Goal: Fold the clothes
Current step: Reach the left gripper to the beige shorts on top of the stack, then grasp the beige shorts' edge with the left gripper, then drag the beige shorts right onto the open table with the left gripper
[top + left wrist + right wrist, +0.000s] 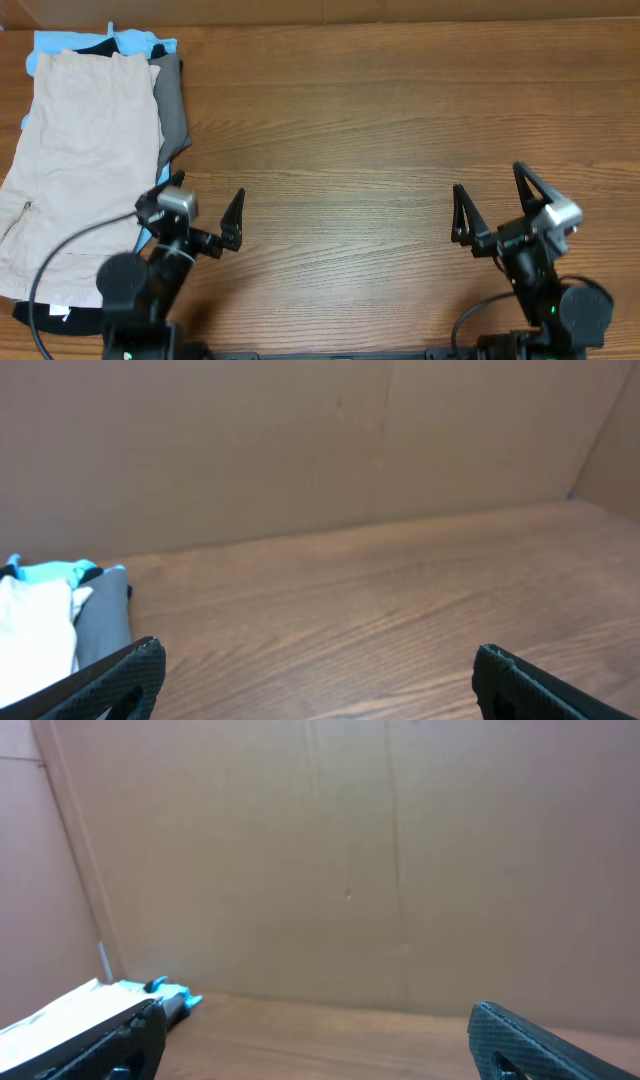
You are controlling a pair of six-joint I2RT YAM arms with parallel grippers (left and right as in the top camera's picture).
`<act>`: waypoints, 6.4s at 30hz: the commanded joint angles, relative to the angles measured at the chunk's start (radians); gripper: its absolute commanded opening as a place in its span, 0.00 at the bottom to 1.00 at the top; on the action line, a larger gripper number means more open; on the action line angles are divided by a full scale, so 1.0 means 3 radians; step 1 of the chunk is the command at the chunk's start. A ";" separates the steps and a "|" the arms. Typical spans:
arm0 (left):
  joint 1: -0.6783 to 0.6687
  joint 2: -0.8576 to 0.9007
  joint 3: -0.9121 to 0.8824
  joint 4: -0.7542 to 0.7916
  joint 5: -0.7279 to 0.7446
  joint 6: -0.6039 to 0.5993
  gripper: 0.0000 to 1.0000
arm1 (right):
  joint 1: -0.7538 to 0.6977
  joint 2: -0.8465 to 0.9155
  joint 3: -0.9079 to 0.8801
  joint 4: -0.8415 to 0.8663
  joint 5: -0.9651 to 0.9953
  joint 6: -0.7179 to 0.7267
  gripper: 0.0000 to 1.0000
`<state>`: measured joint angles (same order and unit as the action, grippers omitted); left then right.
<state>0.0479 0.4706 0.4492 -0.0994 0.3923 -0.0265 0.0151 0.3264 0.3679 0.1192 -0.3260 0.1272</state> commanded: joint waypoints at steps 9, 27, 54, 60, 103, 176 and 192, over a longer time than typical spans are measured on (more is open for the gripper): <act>0.0014 0.1064 0.1423 -0.1138 0.0128 0.0252 1.00 | 0.0015 0.1338 0.1066 -0.0500 -0.0482 0.0013 1.00; 0.0014 0.2776 0.3904 -0.3376 0.0053 0.0933 1.00 | 0.0015 0.2814 0.2637 -0.1273 -0.1406 0.0015 1.00; 0.0874 0.4063 0.3904 -0.3347 -0.0577 0.0790 1.00 | 0.0015 0.3426 0.2636 -0.2112 -0.0927 -0.0008 1.00; 0.1383 0.4250 0.3904 -0.3244 -0.0785 0.0615 1.00 | 0.0015 0.3426 0.2636 -0.2130 -0.0936 0.0015 1.00; 0.0739 0.5282 0.3896 -0.2953 -0.1325 0.0746 0.46 | 0.0015 0.3427 0.2636 -0.2313 -0.0684 0.0011 1.00; -0.1726 0.5467 0.5498 -0.2435 -0.0146 -0.0029 1.00 | -0.1139 0.3096 0.2644 -0.2597 -0.0801 0.0134 0.95; 0.0046 0.4959 0.6404 -0.4083 -0.0187 0.0017 1.00 | 0.0665 0.3110 0.2644 -0.2561 0.0247 0.0341 0.94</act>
<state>0.0216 1.9377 2.3806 -1.2980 0.3298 -0.0273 0.0853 1.2778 1.1332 -0.6605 -0.4232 0.1909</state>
